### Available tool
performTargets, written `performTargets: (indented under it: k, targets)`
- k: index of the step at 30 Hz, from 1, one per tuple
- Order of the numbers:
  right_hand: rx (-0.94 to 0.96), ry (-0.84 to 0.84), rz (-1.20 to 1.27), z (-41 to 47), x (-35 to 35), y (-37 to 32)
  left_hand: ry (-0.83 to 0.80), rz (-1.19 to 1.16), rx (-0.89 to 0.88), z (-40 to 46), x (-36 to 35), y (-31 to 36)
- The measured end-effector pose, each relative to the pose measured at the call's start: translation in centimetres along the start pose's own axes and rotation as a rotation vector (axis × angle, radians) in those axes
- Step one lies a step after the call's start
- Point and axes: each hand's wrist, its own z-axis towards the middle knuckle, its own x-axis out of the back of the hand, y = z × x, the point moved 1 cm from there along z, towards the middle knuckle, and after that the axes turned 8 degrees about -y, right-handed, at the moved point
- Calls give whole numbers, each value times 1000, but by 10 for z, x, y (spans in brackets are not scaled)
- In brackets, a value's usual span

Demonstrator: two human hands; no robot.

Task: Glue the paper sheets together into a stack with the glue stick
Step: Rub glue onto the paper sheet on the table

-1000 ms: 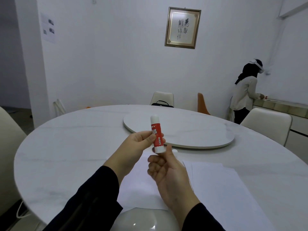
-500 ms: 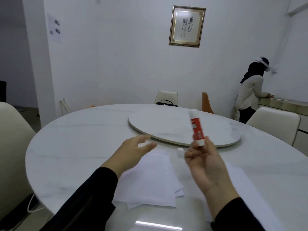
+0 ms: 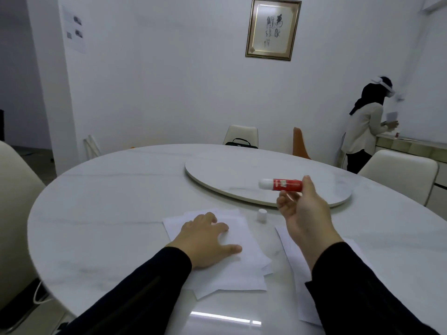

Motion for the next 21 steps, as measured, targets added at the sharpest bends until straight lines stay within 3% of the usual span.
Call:
performTargets:
  k: [3, 9, 15, 21]
  targets:
    - [-19, -91, -283, 11, -17, 23, 25, 1, -23, 14, -6, -4]
    - [118, -272, -886, 12, -25, 44, 37, 74, -28, 10, -14, -6]
    - [105, -301, -986, 15, -13, 61, -9, 95, -19, 7, -16, -4]
    - [127, -434, -1078, 12, -8, 63, -54, 100, 1, 9, -13, -4]
